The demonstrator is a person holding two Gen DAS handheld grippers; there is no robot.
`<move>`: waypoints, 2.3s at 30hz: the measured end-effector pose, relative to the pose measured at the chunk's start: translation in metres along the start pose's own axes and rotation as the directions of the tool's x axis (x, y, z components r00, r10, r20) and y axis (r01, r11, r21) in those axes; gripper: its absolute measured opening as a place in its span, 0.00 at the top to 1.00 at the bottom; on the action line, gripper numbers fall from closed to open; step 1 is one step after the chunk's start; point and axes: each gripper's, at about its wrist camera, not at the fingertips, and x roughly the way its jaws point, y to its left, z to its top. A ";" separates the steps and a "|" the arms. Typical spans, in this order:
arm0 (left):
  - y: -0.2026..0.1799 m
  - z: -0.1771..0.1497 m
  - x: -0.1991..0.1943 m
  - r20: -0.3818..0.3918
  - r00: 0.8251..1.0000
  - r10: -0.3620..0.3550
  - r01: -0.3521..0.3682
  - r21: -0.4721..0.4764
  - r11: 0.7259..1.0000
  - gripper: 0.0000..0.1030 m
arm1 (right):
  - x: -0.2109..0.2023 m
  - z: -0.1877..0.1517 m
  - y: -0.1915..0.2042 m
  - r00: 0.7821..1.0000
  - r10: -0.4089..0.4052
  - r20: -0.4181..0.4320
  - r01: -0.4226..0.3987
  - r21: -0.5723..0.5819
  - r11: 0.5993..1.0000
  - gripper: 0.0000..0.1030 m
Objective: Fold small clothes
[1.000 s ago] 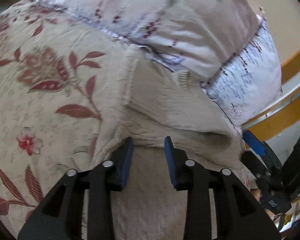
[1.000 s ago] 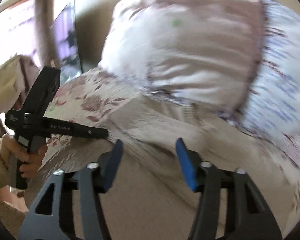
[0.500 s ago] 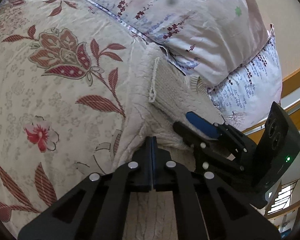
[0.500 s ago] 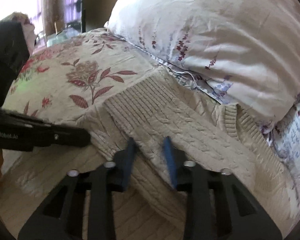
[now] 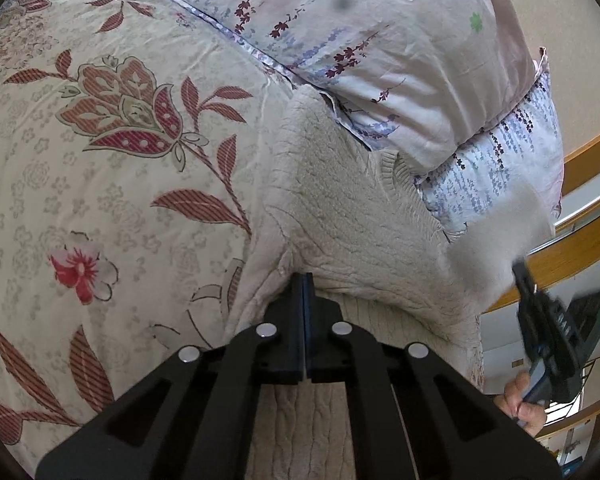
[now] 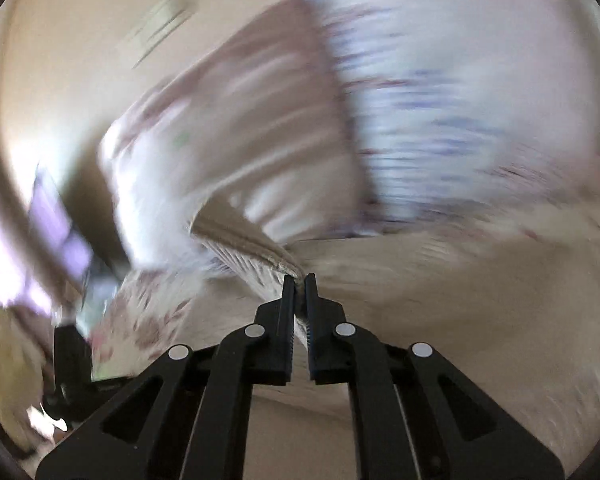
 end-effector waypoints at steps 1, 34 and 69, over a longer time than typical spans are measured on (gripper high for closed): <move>0.000 0.000 0.000 -0.001 1.000 -0.002 0.002 -0.002 1.000 0.96 | -0.007 -0.003 -0.016 0.999 -0.044 -0.005 0.044 0.040 0.998 0.94; 0.002 -0.001 0.001 -0.008 1.000 -0.008 0.007 -0.021 1.000 0.96 | -0.002 -0.019 -0.152 0.947 -0.232 -0.221 0.299 0.346 0.889 0.92; 0.021 -0.115 -0.093 -0.129 0.981 -0.144 0.162 0.143 0.976 0.60 | -0.154 -0.127 -0.179 0.939 0.144 -0.311 -0.006 0.403 0.915 0.65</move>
